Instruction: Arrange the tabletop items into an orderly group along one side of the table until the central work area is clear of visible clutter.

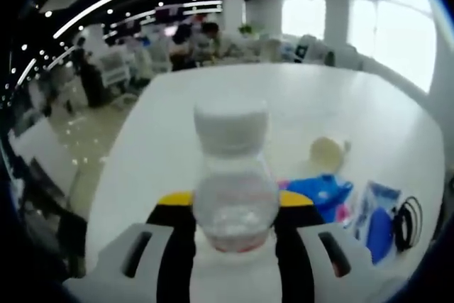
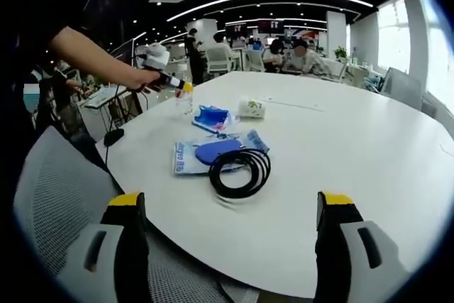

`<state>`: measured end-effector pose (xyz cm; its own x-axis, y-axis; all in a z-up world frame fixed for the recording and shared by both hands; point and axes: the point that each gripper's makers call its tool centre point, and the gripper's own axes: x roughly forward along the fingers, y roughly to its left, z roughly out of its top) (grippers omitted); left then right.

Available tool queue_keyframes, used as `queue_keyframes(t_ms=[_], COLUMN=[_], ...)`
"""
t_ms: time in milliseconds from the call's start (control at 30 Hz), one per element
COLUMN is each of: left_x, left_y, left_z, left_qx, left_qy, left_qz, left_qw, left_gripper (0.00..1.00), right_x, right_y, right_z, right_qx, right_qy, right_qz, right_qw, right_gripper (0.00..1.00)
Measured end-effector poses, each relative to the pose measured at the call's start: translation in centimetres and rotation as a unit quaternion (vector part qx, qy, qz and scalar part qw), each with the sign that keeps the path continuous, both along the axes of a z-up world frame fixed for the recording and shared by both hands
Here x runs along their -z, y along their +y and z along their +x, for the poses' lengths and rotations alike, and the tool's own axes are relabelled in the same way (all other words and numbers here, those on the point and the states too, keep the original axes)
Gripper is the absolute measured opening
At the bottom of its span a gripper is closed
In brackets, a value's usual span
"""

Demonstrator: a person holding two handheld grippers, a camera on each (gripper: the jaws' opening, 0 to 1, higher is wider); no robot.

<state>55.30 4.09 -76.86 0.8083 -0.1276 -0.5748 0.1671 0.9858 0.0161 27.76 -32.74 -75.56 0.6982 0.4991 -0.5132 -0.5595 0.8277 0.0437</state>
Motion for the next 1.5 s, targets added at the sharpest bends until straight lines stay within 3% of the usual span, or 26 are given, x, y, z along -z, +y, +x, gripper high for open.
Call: queue_keyframes(t_ms=[367,667,933,1500], left_x=[1.0,1.1,1.2,1.1], left_y=[-0.6,0.1,0.0,0.3], left_z=[-1.0,-1.2,-1.4,-1.7], left_qx=[0.020,-0.006,0.000,-0.076], left_qy=[0.001,-0.007,-0.010,-0.004], left_qz=[0.005,-0.003,0.004,0.019], left_qw=[0.9998,0.9999,0.9999,0.9970], left_gripper=[0.41,0.41,0.41,0.41], right_x=[0.2,0.3,0.3,0.2], right_y=[-0.2,-0.3,-0.4,-0.5], right_z=[0.0,0.0,0.0,0.0], right_qx=[0.004,0.004,0.004,0.005], right_qy=[0.004,0.005,0.005,0.003], right_qz=[-0.008,-0.010,-0.011,-0.010], right_qw=[1.0000,0.9999,0.9999,0.9999], right_gripper=[1.00,0.99,0.99,0.98])
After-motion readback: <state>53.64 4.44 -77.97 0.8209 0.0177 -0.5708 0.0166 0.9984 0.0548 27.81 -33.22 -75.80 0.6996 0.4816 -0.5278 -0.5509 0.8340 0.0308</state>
